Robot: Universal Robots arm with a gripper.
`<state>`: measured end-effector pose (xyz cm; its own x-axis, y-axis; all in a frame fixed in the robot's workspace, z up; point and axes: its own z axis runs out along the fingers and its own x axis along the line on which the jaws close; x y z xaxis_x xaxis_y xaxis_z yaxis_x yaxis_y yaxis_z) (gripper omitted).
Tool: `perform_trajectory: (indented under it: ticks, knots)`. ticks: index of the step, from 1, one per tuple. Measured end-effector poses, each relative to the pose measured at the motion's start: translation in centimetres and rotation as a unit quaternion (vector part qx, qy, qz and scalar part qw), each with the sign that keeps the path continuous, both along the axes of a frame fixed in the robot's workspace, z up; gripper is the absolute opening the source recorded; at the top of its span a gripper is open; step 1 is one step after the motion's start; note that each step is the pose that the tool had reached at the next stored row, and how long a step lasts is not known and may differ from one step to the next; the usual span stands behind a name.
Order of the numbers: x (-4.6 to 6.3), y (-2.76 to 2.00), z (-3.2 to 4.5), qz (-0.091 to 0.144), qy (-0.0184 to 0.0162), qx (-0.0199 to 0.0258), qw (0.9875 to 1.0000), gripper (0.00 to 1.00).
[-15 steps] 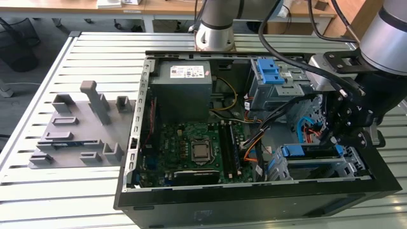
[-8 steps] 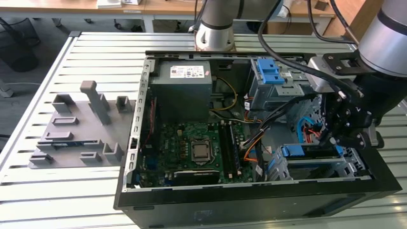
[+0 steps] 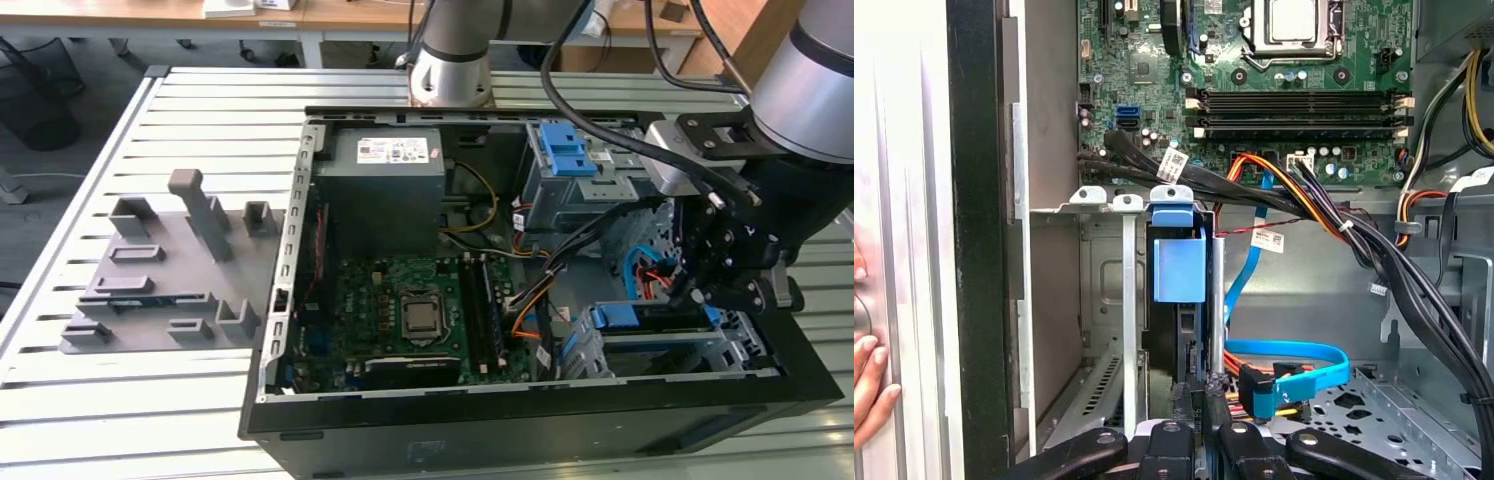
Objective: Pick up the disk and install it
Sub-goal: 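Insert the first disk wire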
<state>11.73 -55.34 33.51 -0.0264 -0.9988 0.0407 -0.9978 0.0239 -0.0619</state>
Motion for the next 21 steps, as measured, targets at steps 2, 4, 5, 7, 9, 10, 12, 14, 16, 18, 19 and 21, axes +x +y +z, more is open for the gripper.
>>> perform_trajectory:
  ticks: [2,4,5,7,9,10,12,14,16,18,19,21]
  knots:
    - [0.0,0.0,0.0,0.0,-0.0003,0.0,1.0,0.16]
    - [0.0,0.0,0.0,0.0,-0.0007,0.0001,1.0,0.16]
    - [0.0,0.0,0.0,0.0,-0.0008,0.0001,1.0,0.16]
    - [0.0,0.0,0.0,0.002,-0.0009,0.0004,1.0,0.16]
    - [0.0,0.0,0.01,0.003,-0.0009,0.0004,1.0,0.16]
    - [0.0,0.0,0.01,0.004,-0.0009,0.0003,1.0,0.16]
    - [0.0,0.0,0.01,0.008,-0.0009,0.0003,1.0,0.16]
    - [0.0,0.0,0.01,0.01,-0.0009,0.0003,1.0,0.16]
    - [0.0,0.0,-0.01,0.01,-0.0009,0.0003,0.9999,0.16]
    - [0.0,0.0,-0.05,0.01,-0.0009,0.0003,0.9999,0.16]
    - [0.0,0.0,-0.07,0.01,-0.0009,0.0003,0.9999,0.16]
    - [0.0,0.0,-0.13,0.01,-0.0009,0.0004,0.9999,0.16]
